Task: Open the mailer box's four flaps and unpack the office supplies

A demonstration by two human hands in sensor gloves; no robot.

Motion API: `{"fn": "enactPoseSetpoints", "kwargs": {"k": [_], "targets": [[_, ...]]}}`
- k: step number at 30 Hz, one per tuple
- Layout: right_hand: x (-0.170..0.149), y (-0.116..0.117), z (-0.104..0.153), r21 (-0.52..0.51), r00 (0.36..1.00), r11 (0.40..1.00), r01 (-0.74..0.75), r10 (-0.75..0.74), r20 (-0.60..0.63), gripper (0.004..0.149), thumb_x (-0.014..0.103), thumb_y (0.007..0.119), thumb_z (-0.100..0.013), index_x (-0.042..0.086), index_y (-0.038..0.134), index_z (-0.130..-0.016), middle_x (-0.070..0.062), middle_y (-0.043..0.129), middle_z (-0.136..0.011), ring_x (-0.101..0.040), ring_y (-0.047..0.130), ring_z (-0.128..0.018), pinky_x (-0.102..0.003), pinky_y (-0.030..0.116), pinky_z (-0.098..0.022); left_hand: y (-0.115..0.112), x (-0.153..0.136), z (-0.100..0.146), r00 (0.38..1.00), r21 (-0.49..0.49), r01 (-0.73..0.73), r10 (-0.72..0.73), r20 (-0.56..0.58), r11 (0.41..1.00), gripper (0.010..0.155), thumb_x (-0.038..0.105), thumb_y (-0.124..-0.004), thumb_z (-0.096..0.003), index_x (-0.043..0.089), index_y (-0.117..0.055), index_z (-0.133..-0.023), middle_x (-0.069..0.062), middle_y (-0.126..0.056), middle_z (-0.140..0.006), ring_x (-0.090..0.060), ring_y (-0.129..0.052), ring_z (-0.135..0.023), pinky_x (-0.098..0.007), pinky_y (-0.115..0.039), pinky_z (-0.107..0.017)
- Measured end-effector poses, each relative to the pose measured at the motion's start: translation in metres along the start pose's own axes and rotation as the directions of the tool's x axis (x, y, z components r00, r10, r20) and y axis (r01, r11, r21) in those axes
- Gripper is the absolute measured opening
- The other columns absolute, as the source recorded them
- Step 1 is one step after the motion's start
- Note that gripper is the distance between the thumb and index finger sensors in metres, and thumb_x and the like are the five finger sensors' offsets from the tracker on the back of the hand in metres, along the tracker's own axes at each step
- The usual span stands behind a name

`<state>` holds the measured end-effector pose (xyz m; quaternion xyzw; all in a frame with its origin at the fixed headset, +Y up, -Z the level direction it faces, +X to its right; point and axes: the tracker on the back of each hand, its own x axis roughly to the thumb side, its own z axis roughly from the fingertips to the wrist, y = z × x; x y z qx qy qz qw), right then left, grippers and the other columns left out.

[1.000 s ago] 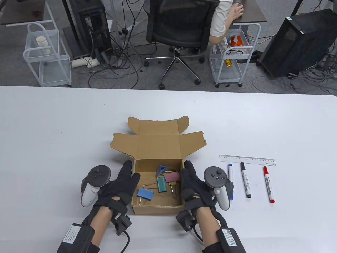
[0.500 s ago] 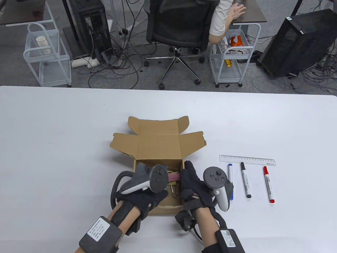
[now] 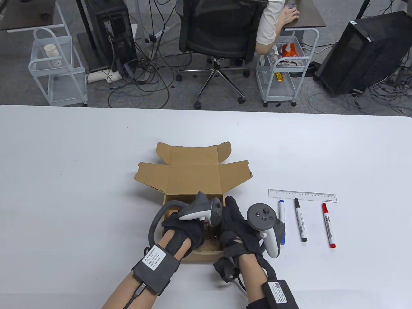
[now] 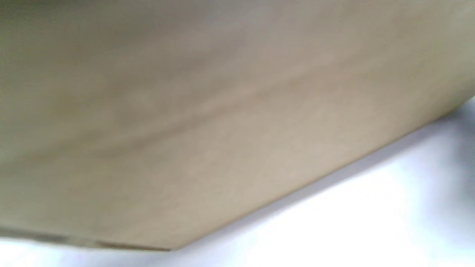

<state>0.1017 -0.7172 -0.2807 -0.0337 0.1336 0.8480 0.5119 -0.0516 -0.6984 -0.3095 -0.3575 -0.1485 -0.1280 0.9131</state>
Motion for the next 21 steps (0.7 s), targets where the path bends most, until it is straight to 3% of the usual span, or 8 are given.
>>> {"fn": "enactPoseSetpoints", "kwargs": {"k": [2,4,21], "targets": [[-0.0003,0.0002,0.0004,-0.001,1.0,1.0,0.005,-0.005,-0.002,0.063,0.04,0.043,-0.066,0.006,0.029,-0.118,-0.033,0.044,-0.122,-0.061,0.061,-0.102,-0.072,0.059,-0.071,-0.0032,0.0019,-0.0058,0.999,0.036,0.052,-0.052,-0.018,0.998,0.09,0.048,-0.086,-0.0532,0.024,-0.028,-0.118,-0.01,-0.056,-0.123,-0.043,-0.064,-0.114,-0.058,-0.059,-0.08],[0.0,0.0003,0.0012,-0.022,1.0,1.0,-0.006,0.006,-0.003,0.064,0.04,0.043,-0.065,0.006,0.029,-0.117,-0.033,0.044,-0.122,-0.061,0.062,-0.101,-0.072,0.059,-0.071,-0.0036,0.0018,-0.0072,0.997,0.085,0.078,-0.076,-0.02,0.993,0.086,0.048,-0.086,-0.0521,0.026,-0.032,-0.116,-0.015,-0.061,-0.119,-0.041,-0.067,-0.112,-0.058,-0.06,-0.08],[0.0001,0.0014,0.0013,-0.034,1.0,0.999,-0.019,0.019,-0.009,0.064,0.04,0.044,-0.065,0.004,0.03,-0.117,-0.033,0.046,-0.122,-0.061,0.062,-0.101,-0.072,0.059,-0.071,-0.0053,0.0014,-0.005,0.996,0.096,0.086,-0.085,-0.015,0.992,0.091,0.048,-0.088,-0.0506,0.014,-0.034,-0.116,-0.014,-0.058,-0.119,-0.04,-0.069,-0.111,-0.058,-0.06,-0.081]]}}
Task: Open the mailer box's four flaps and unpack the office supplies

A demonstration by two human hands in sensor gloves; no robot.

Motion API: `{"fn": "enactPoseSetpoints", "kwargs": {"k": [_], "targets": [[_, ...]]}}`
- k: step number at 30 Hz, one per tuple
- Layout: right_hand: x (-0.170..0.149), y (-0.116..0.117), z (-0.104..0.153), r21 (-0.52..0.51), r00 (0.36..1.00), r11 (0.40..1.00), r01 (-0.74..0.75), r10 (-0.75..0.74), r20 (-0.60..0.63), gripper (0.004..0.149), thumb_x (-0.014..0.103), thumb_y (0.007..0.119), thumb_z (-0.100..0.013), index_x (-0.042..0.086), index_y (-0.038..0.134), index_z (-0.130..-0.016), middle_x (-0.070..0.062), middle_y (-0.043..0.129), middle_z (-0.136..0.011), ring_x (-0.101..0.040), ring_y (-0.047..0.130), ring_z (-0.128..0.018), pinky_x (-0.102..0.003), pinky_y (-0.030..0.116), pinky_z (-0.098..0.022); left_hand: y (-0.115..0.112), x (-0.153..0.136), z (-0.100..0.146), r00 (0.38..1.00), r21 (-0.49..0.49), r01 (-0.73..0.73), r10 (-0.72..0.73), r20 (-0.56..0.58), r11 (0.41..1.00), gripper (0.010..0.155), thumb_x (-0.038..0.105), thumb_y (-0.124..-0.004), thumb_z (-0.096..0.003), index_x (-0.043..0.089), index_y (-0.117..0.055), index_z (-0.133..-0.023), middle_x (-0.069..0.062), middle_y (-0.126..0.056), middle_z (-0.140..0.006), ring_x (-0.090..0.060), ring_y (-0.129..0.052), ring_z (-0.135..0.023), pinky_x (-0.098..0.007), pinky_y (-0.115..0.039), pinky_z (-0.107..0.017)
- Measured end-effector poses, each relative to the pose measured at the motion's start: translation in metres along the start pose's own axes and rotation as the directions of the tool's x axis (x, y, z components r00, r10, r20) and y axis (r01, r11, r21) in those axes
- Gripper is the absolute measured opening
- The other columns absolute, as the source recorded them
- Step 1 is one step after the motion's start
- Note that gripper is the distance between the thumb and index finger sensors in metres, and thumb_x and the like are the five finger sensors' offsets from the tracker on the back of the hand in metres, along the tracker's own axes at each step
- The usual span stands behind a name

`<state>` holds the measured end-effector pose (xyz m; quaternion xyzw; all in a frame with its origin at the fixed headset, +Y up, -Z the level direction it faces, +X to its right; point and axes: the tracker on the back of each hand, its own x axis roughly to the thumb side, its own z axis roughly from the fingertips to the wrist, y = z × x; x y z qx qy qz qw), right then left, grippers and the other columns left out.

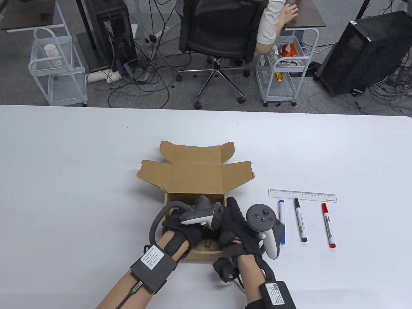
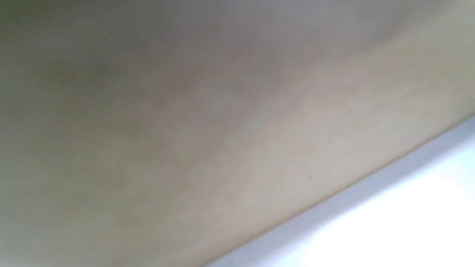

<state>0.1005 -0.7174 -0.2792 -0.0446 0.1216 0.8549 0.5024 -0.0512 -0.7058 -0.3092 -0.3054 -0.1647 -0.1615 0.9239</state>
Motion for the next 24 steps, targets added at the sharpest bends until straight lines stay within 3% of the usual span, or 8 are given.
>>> {"fn": "enactPoseSetpoints", "kwargs": {"k": [3,4,5,6,13,15,18,24], "targets": [[0.001,0.0,0.001,-0.012,1.0,1.0,-0.014,0.014,0.001,0.065,0.04,0.044,-0.065,0.003,0.03,-0.117,-0.033,0.046,-0.121,-0.061,0.063,-0.1,-0.071,0.059,-0.07,-0.001,-0.001,0.001,1.0,0.028,0.007,-0.008,0.012,1.0,0.091,0.047,-0.089,-0.0496,0.015,-0.034,-0.114,-0.012,-0.058,-0.12,-0.039,-0.068,-0.112,-0.057,-0.061,-0.081],[0.001,0.0,0.001,-0.011,1.0,1.0,-0.016,0.016,0.001,0.065,0.04,0.044,-0.065,0.003,0.03,-0.117,-0.034,0.047,-0.121,-0.061,0.063,-0.101,-0.071,0.06,-0.07,-0.001,-0.001,0.002,1.0,0.031,0.008,-0.008,0.012,0.999,0.091,0.047,-0.089,-0.0493,0.016,-0.034,-0.114,-0.022,-0.059,-0.119,-0.039,-0.07,-0.111,-0.056,-0.061,-0.081],[0.001,0.0,0.0,-0.012,1.0,1.0,-0.018,0.018,0.001,0.065,0.04,0.044,-0.065,0.003,0.03,-0.117,-0.033,0.047,-0.121,-0.061,0.063,-0.101,-0.071,0.059,-0.07,0.0,-0.001,0.002,1.0,0.042,0.007,-0.007,0.014,0.999,0.091,0.047,-0.09,-0.0489,0.016,-0.035,-0.114,-0.002,-0.059,-0.12,-0.037,-0.071,-0.111,-0.056,-0.062,-0.081],[0.001,0.0,0.0,-0.012,1.0,1.0,-0.018,0.018,0.001,0.065,0.04,0.044,-0.065,0.003,0.03,-0.117,-0.033,0.047,-0.121,-0.061,0.063,-0.1,-0.071,0.059,-0.07,0.001,-0.001,0.002,1.0,0.045,0.006,-0.007,0.019,0.999,0.091,0.048,-0.09,-0.0483,0.018,-0.035,-0.114,-0.012,-0.061,-0.119,-0.037,-0.073,-0.11,-0.056,-0.062,-0.081],[0.001,0.0,0.0,-0.011,1.0,1.0,-0.022,0.022,0.002,0.064,0.039,0.045,-0.065,0.003,0.031,-0.117,-0.033,0.047,-0.121,-0.061,0.063,-0.1,-0.072,0.059,-0.07,0.008,-0.002,0.012,0.998,0.116,0.043,-0.048,0.037,0.992,0.093,0.05,-0.09,-0.0468,0.019,-0.031,-0.112,-0.016,-0.066,-0.114,-0.036,-0.075,-0.107,-0.056,-0.063,-0.08],[0.001,-0.001,0.0,-0.01,1.0,1.0,-0.025,0.025,0.002,0.064,0.039,0.045,-0.065,0.003,0.031,-0.117,-0.033,0.047,-0.121,-0.061,0.063,-0.1,-0.072,0.059,-0.07,0.012,-0.004,0.018,0.998,0.145,0.028,-0.036,0.052,0.989,0.092,0.05,-0.089,-0.0466,0.016,-0.033,-0.112,-0.03,-0.065,-0.109,-0.036,-0.076,-0.107,-0.056,-0.063,-0.08],[0.002,-0.001,0.0,-0.014,1.0,0.999,-0.031,0.031,0.002,0.064,0.039,0.045,-0.065,0.003,0.031,-0.117,-0.033,0.047,-0.121,-0.061,0.063,-0.1,-0.072,0.059,-0.07,0.023,-0.008,0.032,0.997,0.202,0.014,-0.029,0.072,0.979,0.091,0.051,-0.088,-0.0466,0.015,-0.035,-0.112,-0.013,-0.058,-0.114,-0.036,-0.075,-0.107,-0.055,-0.064,-0.08],[0.002,-0.001,0.001,-0.018,0.999,0.999,-0.038,0.038,-0.002,0.064,0.04,0.045,-0.066,0.003,0.031,-0.117,-0.033,0.047,-0.121,-0.061,0.063,-0.1,-0.072,0.059,-0.07,0.053,-0.031,0.069,0.988,0.307,-0.084,0.04,0.147,0.948,0.09,0.053,-0.086,-0.0473,0.014,-0.037,-0.112,-0.011,-0.061,-0.114,-0.034,-0.074,-0.108,-0.056,-0.063,-0.08]]}}
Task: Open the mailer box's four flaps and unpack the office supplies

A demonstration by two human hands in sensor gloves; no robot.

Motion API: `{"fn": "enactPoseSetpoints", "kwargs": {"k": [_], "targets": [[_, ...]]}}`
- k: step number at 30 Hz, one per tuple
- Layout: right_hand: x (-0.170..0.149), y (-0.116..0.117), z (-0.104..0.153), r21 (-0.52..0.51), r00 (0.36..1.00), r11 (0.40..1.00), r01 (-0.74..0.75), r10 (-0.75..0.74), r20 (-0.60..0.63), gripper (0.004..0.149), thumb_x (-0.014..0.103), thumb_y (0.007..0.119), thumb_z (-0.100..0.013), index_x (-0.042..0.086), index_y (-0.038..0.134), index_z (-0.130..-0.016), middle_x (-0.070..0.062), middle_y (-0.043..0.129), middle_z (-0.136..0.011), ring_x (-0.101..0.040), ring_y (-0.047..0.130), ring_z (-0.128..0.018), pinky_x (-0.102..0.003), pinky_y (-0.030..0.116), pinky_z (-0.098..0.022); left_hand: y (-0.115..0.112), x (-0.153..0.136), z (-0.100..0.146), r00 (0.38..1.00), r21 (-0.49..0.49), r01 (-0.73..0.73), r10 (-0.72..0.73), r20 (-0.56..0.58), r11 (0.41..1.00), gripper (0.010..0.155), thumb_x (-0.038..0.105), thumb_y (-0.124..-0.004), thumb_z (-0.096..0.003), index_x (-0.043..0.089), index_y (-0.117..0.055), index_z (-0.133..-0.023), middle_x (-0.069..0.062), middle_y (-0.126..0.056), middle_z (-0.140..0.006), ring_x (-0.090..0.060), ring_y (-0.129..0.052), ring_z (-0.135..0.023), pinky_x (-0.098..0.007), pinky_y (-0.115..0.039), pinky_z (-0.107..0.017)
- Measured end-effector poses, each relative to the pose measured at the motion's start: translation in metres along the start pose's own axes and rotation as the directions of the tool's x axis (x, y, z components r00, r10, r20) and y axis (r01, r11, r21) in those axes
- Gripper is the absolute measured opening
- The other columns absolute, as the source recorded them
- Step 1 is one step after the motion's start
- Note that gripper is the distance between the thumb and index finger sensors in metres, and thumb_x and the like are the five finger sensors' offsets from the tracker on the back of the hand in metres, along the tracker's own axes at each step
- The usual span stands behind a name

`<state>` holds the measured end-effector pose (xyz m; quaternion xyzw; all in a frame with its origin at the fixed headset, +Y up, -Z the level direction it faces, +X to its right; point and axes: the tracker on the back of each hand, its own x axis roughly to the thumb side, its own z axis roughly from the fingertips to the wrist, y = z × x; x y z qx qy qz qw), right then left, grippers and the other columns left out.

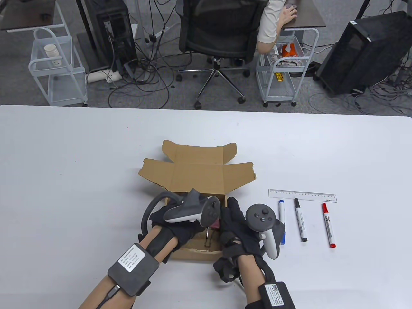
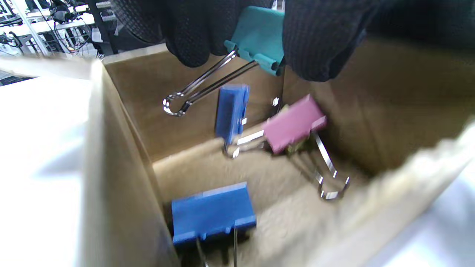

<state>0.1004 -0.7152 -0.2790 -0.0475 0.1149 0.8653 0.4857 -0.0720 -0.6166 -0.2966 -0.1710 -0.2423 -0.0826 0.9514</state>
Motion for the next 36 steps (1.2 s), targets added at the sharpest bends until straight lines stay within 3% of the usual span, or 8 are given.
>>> {"fn": "enactPoseSetpoints", "kwargs": {"k": [3,7,10,13,18,22,27,36], "targets": [[0.0,0.0,0.0,-0.001,1.0,1.0,-0.004,0.004,-0.001,0.064,0.04,0.045,-0.066,0.003,0.031,-0.117,-0.033,0.047,-0.121,-0.061,0.064,-0.1,-0.072,0.059,-0.07,0.021,-0.019,0.015,0.997,0.057,-0.074,0.074,0.005,0.996,0.089,0.052,-0.086,-0.0479,0.014,-0.037,-0.112,-0.012,-0.061,-0.114,-0.036,-0.073,-0.108,-0.057,-0.059,-0.081],[-0.001,0.0,0.001,-0.005,1.0,1.0,0.001,-0.001,-0.004,0.064,0.04,0.046,-0.066,0.004,0.032,-0.117,-0.034,0.047,-0.121,-0.061,0.064,-0.1,-0.071,0.059,-0.07,0.042,-0.065,0.031,0.992,0.117,-0.086,0.096,-0.083,0.989,0.089,0.053,-0.085,-0.0482,0.014,-0.037,-0.113,-0.012,-0.061,-0.114,-0.036,-0.072,-0.108,-0.058,-0.058,-0.081],[0.0,-0.001,0.001,-0.012,1.0,1.0,-0.006,0.006,-0.005,0.064,0.04,0.046,-0.066,0.004,0.032,-0.117,-0.033,0.047,-0.121,-0.061,0.064,-0.1,-0.071,0.059,-0.07,0.047,-0.105,0.038,0.975,0.143,-0.121,0.144,-0.167,0.982,0.089,0.052,-0.085,-0.0488,0.014,-0.037,-0.113,-0.012,-0.061,-0.115,-0.036,-0.071,-0.109,-0.058,-0.056,-0.082],[-0.001,0.0,0.001,-0.004,1.0,1.0,0.005,-0.005,-0.006,0.064,0.041,0.045,-0.066,0.004,0.031,-0.117,-0.033,0.046,-0.121,-0.061,0.064,-0.1,-0.071,0.059,-0.07,0.046,-0.144,0.042,0.95,0.167,-0.055,0.103,-0.294,0.984,0.088,0.052,-0.085,-0.049,0.015,-0.037,-0.113,-0.012,-0.06,-0.115,-0.035,-0.07,-0.11,-0.057,-0.056,-0.082],[-0.001,0.0,0.002,-0.007,1.0,1.0,0.009,-0.009,-0.008,0.064,0.041,0.045,-0.066,0.005,0.032,-0.117,-0.033,0.046,-0.121,-0.06,0.063,-0.1,-0.071,0.059,-0.07,0.021,-0.208,0.033,0.881,0.129,-0.058,0.111,-0.459,0.99,0.089,0.052,-0.085,-0.0491,0.015,-0.037,-0.113,-0.011,-0.06,-0.116,-0.035,-0.069,-0.111,-0.056,-0.056,-0.083],[-0.002,0.0,0.001,0.009,1.0,1.0,0.027,-0.027,-0.011,0.064,0.041,0.045,-0.066,0.005,0.031,-0.117,-0.033,0.046,-0.121,-0.06,0.063,-0.1,-0.071,0.059,-0.071,-0.008,-0.236,0.018,0.851,0.076,-0.075,0.103,-0.514,0.994,0.088,0.052,-0.085,-0.0489,0.015,-0.037,-0.113,-0.011,-0.06,-0.116,-0.035,-0.07,-0.111,-0.056,-0.056,-0.083],[-0.002,-0.001,0.002,0.008,0.999,0.999,0.038,-0.038,-0.012,0.064,0.041,0.046,-0.066,0.005,0.031,-0.117,-0.032,0.048,-0.121,-0.06,0.064,-0.1,-0.071,0.06,-0.07,-0.037,-0.252,-0.005,0.837,0.029,-0.103,0.103,-0.538,0.994,0.089,0.05,-0.086,-0.0488,0.016,-0.035,-0.113,-0.01,-0.058,-0.117,-0.034,-0.069,-0.112,-0.055,-0.057,-0.083],[-0.003,-0.002,0.002,0.002,0.999,0.999,0.038,-0.038,-0.013,0.064,0.041,0.046,-0.066,0.005,0.032,-0.117,-0.032,0.049,-0.121,-0.059,0.065,-0.1,-0.071,0.06,-0.07,-0.061,-0.249,-0.058,0.849,0.0,-0.092,0.078,-0.522,0.996,0.089,0.05,-0.085,-0.0484,0.021,-0.032,-0.114,-0.006,-0.055,-0.119,-0.03,-0.066,-0.114,-0.054,-0.054,-0.084]]}}
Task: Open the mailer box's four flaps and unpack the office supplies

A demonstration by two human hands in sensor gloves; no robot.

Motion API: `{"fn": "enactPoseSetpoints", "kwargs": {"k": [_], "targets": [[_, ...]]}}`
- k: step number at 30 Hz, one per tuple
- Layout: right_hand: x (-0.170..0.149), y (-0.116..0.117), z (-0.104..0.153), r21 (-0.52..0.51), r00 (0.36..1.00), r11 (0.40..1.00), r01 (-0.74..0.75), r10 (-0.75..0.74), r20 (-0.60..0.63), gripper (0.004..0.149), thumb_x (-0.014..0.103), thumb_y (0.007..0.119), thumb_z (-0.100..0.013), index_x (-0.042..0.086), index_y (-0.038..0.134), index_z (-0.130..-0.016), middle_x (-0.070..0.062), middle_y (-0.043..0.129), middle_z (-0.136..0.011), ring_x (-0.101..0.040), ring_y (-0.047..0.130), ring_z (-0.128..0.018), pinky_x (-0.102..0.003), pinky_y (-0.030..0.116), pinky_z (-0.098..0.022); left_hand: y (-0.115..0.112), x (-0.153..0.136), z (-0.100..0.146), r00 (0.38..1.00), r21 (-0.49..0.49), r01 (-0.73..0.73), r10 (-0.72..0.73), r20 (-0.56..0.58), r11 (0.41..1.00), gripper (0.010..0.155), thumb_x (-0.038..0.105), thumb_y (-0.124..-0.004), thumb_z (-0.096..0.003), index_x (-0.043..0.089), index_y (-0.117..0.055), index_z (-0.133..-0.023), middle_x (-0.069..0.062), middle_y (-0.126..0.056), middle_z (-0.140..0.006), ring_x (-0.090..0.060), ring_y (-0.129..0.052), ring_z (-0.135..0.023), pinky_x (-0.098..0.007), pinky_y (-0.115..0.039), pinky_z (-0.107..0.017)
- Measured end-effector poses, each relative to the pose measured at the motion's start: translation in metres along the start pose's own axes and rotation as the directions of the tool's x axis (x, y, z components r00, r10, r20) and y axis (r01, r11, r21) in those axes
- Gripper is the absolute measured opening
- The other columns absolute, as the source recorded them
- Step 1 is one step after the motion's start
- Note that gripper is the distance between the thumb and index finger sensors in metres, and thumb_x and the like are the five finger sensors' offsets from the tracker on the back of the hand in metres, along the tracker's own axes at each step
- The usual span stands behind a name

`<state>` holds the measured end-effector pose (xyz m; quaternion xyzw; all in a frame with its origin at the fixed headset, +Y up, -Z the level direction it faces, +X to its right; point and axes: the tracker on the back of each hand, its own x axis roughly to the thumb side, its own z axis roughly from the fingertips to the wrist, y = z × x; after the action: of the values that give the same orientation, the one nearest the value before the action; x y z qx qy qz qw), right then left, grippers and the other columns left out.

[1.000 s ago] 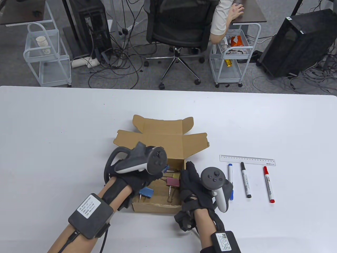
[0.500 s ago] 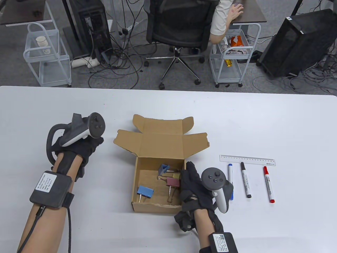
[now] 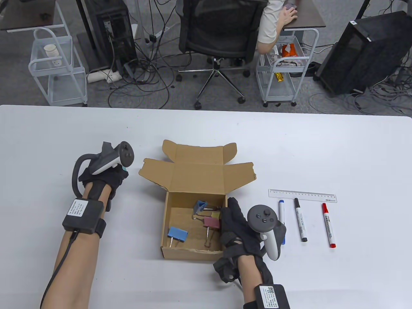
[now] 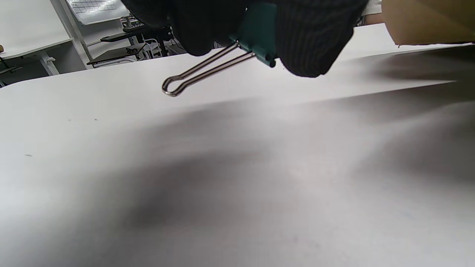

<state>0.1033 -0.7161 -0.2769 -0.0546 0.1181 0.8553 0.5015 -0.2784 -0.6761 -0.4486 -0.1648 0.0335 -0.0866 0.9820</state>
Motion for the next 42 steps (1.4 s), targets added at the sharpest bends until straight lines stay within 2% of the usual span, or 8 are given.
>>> {"fn": "enactPoseSetpoints", "kwargs": {"k": [4,12,20,25,30,37,42], "targets": [[0.0,0.0,0.0,0.002,1.0,1.0,0.0,0.0,0.0,0.065,0.041,0.047,-0.066,0.005,0.032,-0.117,-0.032,0.05,-0.121,-0.059,0.065,-0.1,-0.071,0.06,-0.07,-0.011,0.005,-0.016,1.0,-0.024,-0.002,0.002,0.006,1.0,0.089,0.05,-0.085,-0.0482,0.022,-0.032,-0.114,-0.005,-0.055,-0.119,-0.029,-0.066,-0.115,-0.054,-0.054,-0.084],[0.002,-0.001,0.0,-0.003,1.0,1.0,-0.015,0.015,-0.008,0.064,0.041,0.047,-0.066,0.006,0.034,-0.117,-0.032,0.051,-0.12,-0.059,0.067,-0.099,-0.071,0.06,-0.07,-0.035,0.007,-0.03,0.999,-0.084,-0.028,0.029,0.017,0.996,0.087,0.046,-0.084,-0.0492,0.023,-0.032,-0.115,-0.002,-0.055,-0.121,-0.026,-0.069,-0.114,-0.054,-0.056,-0.083],[0.003,-0.001,0.0,0.0,1.0,1.0,-0.019,0.019,-0.007,0.064,0.041,0.047,-0.066,0.006,0.034,-0.117,-0.032,0.052,-0.12,-0.059,0.067,-0.099,-0.071,0.061,-0.07,-0.046,0.003,-0.014,0.996,-0.032,-0.044,0.046,0.072,0.999,0.084,0.042,-0.077,-0.0549,0.022,-0.022,-0.114,-0.005,-0.038,-0.125,-0.031,-0.053,-0.12,-0.057,-0.051,-0.083],[0.004,-0.001,-0.001,0.011,1.0,1.0,-0.025,0.025,-0.005,0.064,0.041,0.047,-0.066,0.006,0.034,-0.117,-0.032,0.051,-0.12,-0.059,0.067,-0.099,-0.071,0.06,-0.07,-0.039,-0.008,0.008,0.994,0.002,-0.092,0.091,0.065,0.996,0.08,0.043,-0.074,-0.0568,0.019,-0.024,-0.114,-0.008,-0.038,-0.125,-0.035,-0.052,-0.119,-0.058,-0.05,-0.082],[0.004,-0.002,-0.002,0.019,1.0,1.0,-0.024,0.024,-0.003,0.064,0.041,0.047,-0.066,0.007,0.034,-0.117,-0.032,0.052,-0.12,-0.059,0.067,-0.099,-0.07,0.06,-0.07,-0.021,-0.011,0.042,0.984,0.047,-0.156,0.151,0.098,0.987,0.078,0.044,-0.073,-0.0575,0.018,-0.027,-0.115,-0.01,-0.041,-0.125,-0.038,-0.054,-0.118,-0.058,-0.052,-0.081],[0.004,-0.003,-0.002,0.025,1.0,1.0,-0.018,0.019,-0.001,0.064,0.041,0.048,-0.065,0.006,0.034,-0.117,-0.032,0.052,-0.12,-0.059,0.067,-0.099,-0.07,0.06,-0.07,0.01,0.01,0.104,0.972,0.198,-0.179,0.143,0.185,0.964,0.076,0.045,-0.073,-0.0577,0.016,-0.032,-0.115,-0.012,-0.047,-0.123,-0.04,-0.06,-0.115,-0.059,-0.055,-0.08],[0.004,-0.005,-0.003,0.029,1.0,0.999,-0.023,0.023,0.004,0.064,0.041,0.048,-0.065,0.007,0.035,-0.117,-0.032,0.052,-0.12,-0.059,0.068,-0.099,-0.071,0.06,-0.07,0.03,0.047,0.156,0.945,0.286,-0.161,0.063,0.322,0.945,0.077,0.049,-0.074,-0.0567,0.017,-0.035,-0.116,-0.012,-0.05,-0.123,-0.039,-0.062,-0.115,-0.059,-0.056,-0.08]]}}
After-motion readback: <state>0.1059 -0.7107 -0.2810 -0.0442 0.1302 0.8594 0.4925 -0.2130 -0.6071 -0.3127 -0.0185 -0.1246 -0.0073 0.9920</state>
